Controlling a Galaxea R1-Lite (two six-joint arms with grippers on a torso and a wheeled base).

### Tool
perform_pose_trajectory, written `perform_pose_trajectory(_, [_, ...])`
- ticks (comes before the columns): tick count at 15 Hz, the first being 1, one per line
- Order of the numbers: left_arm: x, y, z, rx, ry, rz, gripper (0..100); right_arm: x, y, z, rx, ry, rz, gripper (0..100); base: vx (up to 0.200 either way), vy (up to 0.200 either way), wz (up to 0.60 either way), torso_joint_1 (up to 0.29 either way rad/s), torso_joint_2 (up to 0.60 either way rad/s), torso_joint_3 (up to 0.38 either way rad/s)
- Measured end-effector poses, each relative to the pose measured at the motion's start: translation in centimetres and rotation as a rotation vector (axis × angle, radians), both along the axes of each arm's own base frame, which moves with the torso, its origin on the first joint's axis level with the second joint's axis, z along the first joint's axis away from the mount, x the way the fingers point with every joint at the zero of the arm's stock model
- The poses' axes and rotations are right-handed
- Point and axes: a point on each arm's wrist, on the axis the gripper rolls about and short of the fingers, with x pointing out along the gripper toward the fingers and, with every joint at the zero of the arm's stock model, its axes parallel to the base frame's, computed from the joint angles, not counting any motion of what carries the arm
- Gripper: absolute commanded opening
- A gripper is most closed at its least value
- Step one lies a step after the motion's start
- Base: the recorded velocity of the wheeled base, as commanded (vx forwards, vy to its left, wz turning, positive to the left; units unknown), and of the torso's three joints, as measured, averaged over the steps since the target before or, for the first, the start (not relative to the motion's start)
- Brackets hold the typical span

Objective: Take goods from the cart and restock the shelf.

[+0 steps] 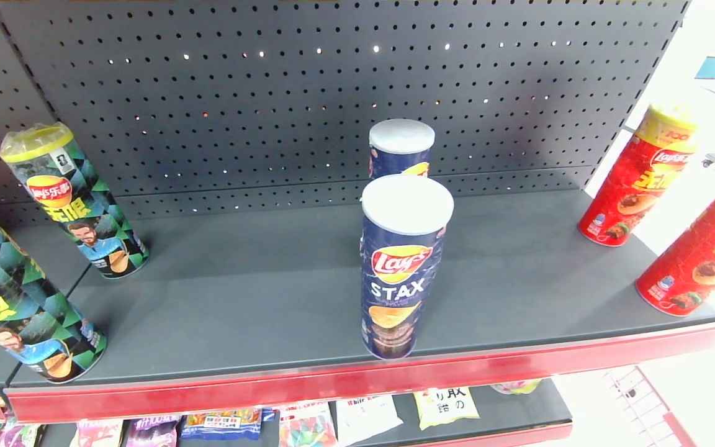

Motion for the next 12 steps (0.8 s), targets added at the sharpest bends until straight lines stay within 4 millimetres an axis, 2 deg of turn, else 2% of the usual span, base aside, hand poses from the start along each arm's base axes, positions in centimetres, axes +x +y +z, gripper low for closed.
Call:
perform_pose_trajectory(5, [0.03,-0.12,-0.01,0.009,0.005,-0.073,100,0.03,-0.16,-0.15,0.03,0.008,-0.075,100,0.0,0.0,0.0,0.0,0.0,0.0])
perform_pose_trajectory(7, [0.05,0.01,0.01,0.007,0.01,-0.153,100,0.11,-0.21,-0.11,0.025,0.018,-0.114,100,0.0,0.0,0.0,0.0,0.0,0.0])
perform_pose_trajectory(10, [-0.29,0.14,-0.05,0.011,-0.031,-0.233,100,0.08,0.06,0.05,-0.024,-0.012,0.02,100,0.0,0.0,0.0,0.0,0.0,0.0])
perform_pose_trajectory(12, [-0.51,0.14,-0.11,0.014,-0.059,-0.233,100,0.13,0.03,-0.06,-0.017,-0.009,0.013,100,0.0,0.0,0.0,0.0,0.0,0.0])
